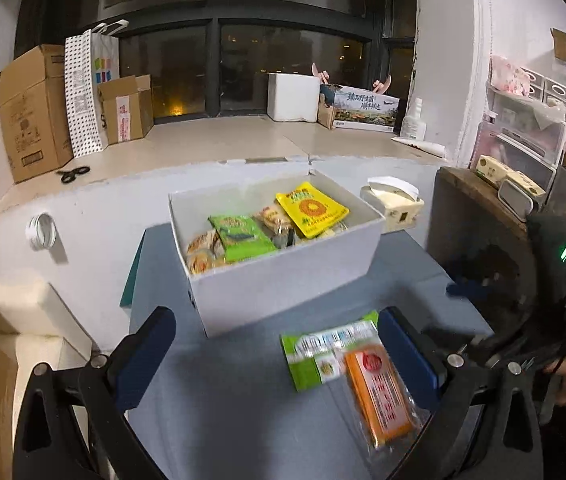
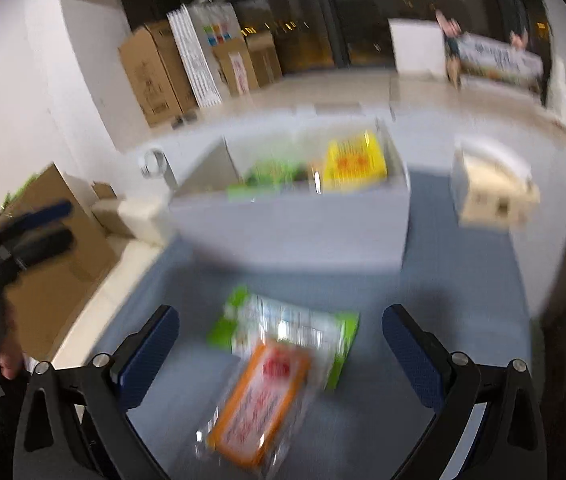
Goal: Organize snacks
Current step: 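Grasp the orange flying-cake packet with the right tool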
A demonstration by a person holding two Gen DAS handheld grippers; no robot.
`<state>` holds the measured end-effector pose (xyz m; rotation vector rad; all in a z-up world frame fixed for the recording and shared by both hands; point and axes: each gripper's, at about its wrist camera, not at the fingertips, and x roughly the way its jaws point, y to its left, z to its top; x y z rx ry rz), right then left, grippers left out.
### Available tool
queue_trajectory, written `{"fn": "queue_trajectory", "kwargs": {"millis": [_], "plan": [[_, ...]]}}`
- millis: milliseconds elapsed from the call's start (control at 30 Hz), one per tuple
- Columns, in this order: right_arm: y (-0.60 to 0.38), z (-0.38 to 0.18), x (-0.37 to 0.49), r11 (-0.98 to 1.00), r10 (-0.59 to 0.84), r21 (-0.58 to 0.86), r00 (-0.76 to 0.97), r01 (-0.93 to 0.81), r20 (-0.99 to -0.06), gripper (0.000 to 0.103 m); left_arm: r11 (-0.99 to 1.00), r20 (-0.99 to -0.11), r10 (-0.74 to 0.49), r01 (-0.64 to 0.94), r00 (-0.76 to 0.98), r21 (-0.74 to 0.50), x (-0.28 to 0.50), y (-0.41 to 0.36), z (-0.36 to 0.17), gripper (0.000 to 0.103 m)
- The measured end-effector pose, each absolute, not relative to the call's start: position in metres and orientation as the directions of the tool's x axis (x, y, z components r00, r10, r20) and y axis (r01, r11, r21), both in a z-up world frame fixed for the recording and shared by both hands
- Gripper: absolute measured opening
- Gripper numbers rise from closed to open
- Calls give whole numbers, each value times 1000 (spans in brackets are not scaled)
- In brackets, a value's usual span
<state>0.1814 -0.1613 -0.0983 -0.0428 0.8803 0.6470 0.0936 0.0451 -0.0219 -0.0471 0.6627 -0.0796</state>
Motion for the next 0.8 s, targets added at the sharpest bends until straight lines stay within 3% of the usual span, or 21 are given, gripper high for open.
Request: {"fn": "queue_trajectory", "kwargs": {"millis": [267, 700, 767, 800], "plan": [[-137, -155, 166, 823, 422, 207, 325, -529, -847, 103, 996, -643, -91, 62, 761, -68, 75, 38, -40, 103], [-101, -189, 187, 844, 285, 109, 268, -525, -920, 103, 992, -651, -121, 71, 749, -103, 71, 38, -52, 103], [-98, -188, 181, 835, 270, 65, 305, -546, -913, 96, 993, -654, -116, 65, 747, -102, 71, 39, -53, 103], [-98, -186, 178, 828, 266, 47, 318, -558, -910, 85, 993, -657, -113, 63, 745, -100, 72, 39, -54, 103]]}}
